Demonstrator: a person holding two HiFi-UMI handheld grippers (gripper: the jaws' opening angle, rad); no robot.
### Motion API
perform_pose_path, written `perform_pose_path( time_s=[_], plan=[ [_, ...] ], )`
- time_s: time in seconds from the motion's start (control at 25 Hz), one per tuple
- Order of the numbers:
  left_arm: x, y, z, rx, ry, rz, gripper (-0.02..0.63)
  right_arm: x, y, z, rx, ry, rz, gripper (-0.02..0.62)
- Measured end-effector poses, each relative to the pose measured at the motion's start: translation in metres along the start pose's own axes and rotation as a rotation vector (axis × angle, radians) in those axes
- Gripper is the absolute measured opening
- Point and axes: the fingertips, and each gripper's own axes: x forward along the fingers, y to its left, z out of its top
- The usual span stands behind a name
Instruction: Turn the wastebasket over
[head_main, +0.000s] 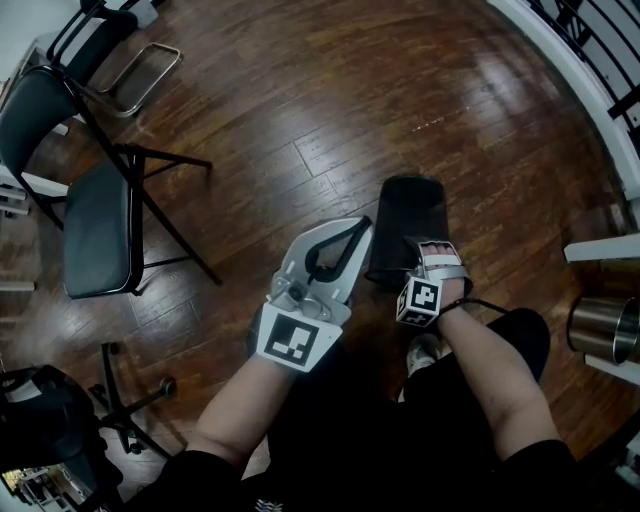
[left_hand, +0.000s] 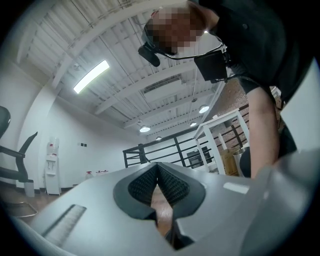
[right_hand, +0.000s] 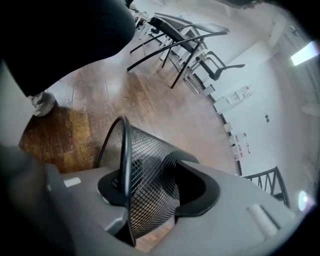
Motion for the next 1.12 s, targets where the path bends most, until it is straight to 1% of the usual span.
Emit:
perform_pose_path(
  time_s=[0.12, 0.2, 0.24, 0.32, 0.4, 0.48, 0.52, 0.56, 0.6, 0.64, 0.76, 0.8, 0.84, 0.88, 0.96, 1.12],
  plan=[
    [0.000, 0.002, 0.000, -0.002, 0.001, 0.013, 0.000, -0.010, -0.032, 0.004, 0.018, -0.040, -0.064, 0.133],
    [-0.003, 0.003, -0.002, -0.002, 0.013, 0.030, 0.000, -0.017, -0.049, 0.002, 0.047, -0.047, -0.084, 0.073],
    [-0.004, 0.004, -0.003, -0.003, 0.021, 0.042, 0.000, -0.019, -0.054, 0.001, 0.062, -0.049, -0.087, 0.056],
    [-0.007, 0.007, -0.004, -0.002, 0.034, 0.060, 0.000, -0.021, -0.061, -0.001, 0.082, -0.051, -0.086, 0.051],
    [-0.008, 0.008, -0.003, 0.010, 0.039, 0.061, 0.000, -0.021, -0.069, -0.004, 0.104, -0.050, -0.083, 0.048],
    [-0.009, 0.011, -0.001, 0.025, 0.041, 0.056, 0.000, -0.022, -0.083, -0.009, 0.168, -0.053, -0.075, 0.037],
    [-0.009, 0.013, -0.001, 0.026, 0.042, 0.059, 0.000, -0.023, -0.090, -0.013, 0.229, -0.057, -0.063, 0.031],
    [-0.010, 0.015, -0.002, 0.023, 0.042, 0.064, 0.000, -0.023, -0.097, -0.018, 0.312, -0.062, -0.040, 0.024],
    [-0.010, 0.017, -0.002, 0.018, 0.043, 0.071, 0.000, -0.022, -0.102, -0.024, 0.416, -0.071, -0.003, 0.017],
    [-0.009, 0.018, -0.003, 0.014, 0.043, 0.076, 0.000, -0.021, -0.105, -0.030, 0.540, -0.081, 0.045, 0.013],
    [-0.006, 0.017, -0.004, 0.011, 0.044, 0.077, 0.000, -0.017, -0.105, -0.045, 0.955, -0.115, 0.215, 0.017],
    [-0.006, 0.016, -0.005, 0.009, 0.048, 0.075, 0.000, -0.016, -0.102, -0.048, 1.069, -0.118, 0.259, 0.018],
    [-0.006, 0.015, -0.007, 0.006, 0.053, 0.072, 0.000, -0.014, -0.097, -0.051, 1.159, -0.119, 0.292, 0.020],
    [-0.007, 0.014, -0.008, 0.003, 0.058, 0.069, 0.000, -0.011, -0.092, -0.053, 1.227, -0.118, 0.319, 0.020],
    [-0.007, 0.014, -0.009, 0.005, 0.068, 0.064, 0.000, -0.005, -0.081, -0.056, 1.316, -0.107, 0.360, 0.021],
    [-0.010, 0.015, -0.012, 0.011, 0.098, 0.058, 0.000, 0.007, -0.059, -0.068, 1.379, -0.034, 0.381, 0.029]
  ],
)
